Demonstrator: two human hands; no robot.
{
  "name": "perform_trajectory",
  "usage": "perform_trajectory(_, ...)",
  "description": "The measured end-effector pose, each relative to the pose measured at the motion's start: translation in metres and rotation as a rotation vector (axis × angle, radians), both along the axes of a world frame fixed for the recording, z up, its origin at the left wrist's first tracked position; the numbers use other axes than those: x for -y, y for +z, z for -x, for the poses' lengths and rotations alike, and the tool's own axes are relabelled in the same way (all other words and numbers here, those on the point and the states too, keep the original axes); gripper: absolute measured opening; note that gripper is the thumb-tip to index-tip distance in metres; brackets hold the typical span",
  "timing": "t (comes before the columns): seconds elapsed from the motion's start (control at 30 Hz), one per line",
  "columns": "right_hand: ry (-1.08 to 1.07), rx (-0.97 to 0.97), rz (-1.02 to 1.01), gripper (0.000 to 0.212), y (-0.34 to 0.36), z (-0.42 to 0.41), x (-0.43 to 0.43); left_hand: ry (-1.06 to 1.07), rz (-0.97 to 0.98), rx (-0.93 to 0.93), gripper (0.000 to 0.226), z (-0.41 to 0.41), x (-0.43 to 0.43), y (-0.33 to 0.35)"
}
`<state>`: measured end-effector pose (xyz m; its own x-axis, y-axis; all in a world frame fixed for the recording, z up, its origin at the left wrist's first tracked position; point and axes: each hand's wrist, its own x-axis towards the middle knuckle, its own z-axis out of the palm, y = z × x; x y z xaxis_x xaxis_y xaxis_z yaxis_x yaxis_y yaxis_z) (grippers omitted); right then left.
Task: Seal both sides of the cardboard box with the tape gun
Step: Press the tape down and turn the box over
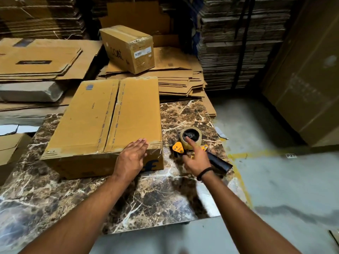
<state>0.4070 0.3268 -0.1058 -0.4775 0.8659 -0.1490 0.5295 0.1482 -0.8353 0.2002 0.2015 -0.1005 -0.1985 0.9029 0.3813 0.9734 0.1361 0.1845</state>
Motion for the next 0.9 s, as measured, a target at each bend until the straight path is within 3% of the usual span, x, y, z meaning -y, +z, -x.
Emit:
perform_trajectory(0.1,0.154,-0.316,0.206,0.084,0.006,0.049,0.052,0.01,0.021,0.023,0.052,0.001,-0.001,0.002)
perform_trajectory(0.2,0.052,-0.448,0.247,0.092,-0.006,0.071,0.077,0.015,0.041,0.033,0.051,0.002,-0.002,0.005)
perform_trajectory(0.3,0.027,-0.442,0.23,0.092,-0.008,0.067,0.079,0.024,0.053,0.079,0.049,0.001,-0.002,0.006)
perform_trajectory(0.43,-0.05,-0.412,0.373,0.076,-0.009,0.059,0.065,0.039,0.071,0.131,0.045,0.0,-0.001,0.007)
perform_trajectory(0.6,-0.072,-0.485,0.371,0.087,-0.003,0.072,0.083,0.042,0.083,0.14,0.045,0.0,0.0,0.009)
perform_trajectory(0.73,-0.031,-0.47,0.339,0.085,-0.01,0.068,0.081,0.038,0.094,0.157,0.049,0.0,0.0,0.014)
perform_trajectory(0.9,-0.175,-0.512,0.327,0.078,0.001,0.073,0.076,0.043,0.158,0.212,0.06,0.0,0.001,0.015)
